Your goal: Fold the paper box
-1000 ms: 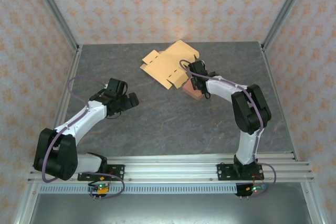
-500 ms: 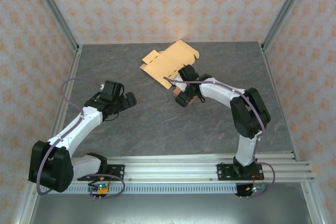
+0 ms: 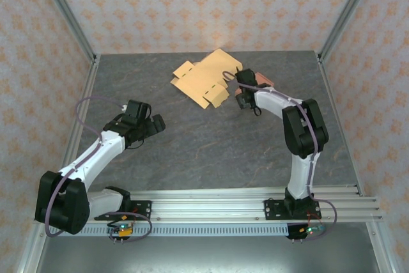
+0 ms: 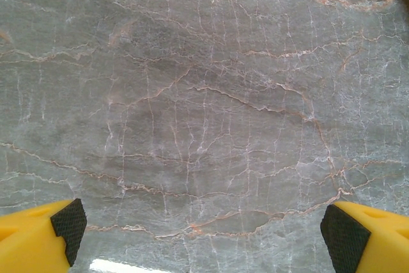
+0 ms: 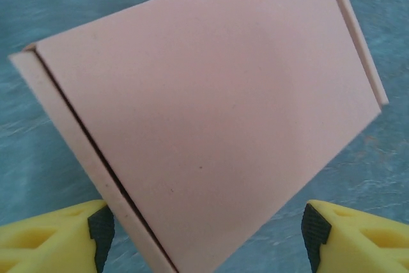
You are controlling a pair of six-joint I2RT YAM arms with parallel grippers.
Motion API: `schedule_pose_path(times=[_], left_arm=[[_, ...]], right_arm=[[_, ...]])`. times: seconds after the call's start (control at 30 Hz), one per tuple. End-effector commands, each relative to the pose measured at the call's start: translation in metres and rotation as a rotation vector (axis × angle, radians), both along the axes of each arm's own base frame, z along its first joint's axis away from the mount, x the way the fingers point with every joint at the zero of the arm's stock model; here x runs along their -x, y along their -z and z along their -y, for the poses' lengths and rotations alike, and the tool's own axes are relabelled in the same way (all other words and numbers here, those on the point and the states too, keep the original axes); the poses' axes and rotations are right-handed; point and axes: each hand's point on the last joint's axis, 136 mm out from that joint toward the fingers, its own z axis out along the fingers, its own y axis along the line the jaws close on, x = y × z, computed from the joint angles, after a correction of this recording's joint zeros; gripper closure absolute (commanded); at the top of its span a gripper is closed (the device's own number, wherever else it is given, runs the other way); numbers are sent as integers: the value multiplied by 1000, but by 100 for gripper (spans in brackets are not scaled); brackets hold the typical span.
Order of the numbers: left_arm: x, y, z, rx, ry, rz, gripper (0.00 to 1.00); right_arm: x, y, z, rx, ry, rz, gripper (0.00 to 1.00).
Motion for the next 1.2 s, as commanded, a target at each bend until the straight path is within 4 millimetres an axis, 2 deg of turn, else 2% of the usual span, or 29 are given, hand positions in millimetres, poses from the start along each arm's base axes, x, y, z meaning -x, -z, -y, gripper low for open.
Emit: schedule_pose_path(times=[0.0,0.17,0.4,0.5,0.6,0.7,0.77,0.8,0.87,0.93,1.0,1.07,1.17], left_arm=[[2,6,-6,-17,-26,-12,2],[1,9,-5,-18,-16,-26,2],[4,13,-5,-16,-14,-37,2],[4,14,-4,-15,-15,-40,2],[3,15,-4,-13,-15,-42,2],[1,11,-1,-4,-6,-32,2],[0,8,-2,-4,-4,-24,2],[-1,6,-2,-4,-6,-17,2],[-2,3,-2,-1,-8,-2,2],[-4,2,-1,6,-10,5,1],[-3,3,1,17,-13,4,2],[-2,4,1,20,-14,-5,2],[4,5,0,17,-11,-17,2]], right_arm=[[-13,5,25,-2,136,16,23],[-44,10,55,-94,275,44,24],[-81,-4,91,-169,451,97,26],[-93,-14,91,-240,478,127,27],[-95,-30,83,-331,497,170,27],[-90,-53,67,-475,477,231,26],[-81,-67,47,-575,409,248,24],[-76,-70,32,-631,367,225,24],[-65,-71,-19,-790,187,130,24],[-51,-63,-58,-823,46,45,23],[-35,-48,-81,-702,-53,-15,21],[-27,-32,-93,-600,-118,-62,19],[-16,-14,-109,-576,-238,-155,16]])
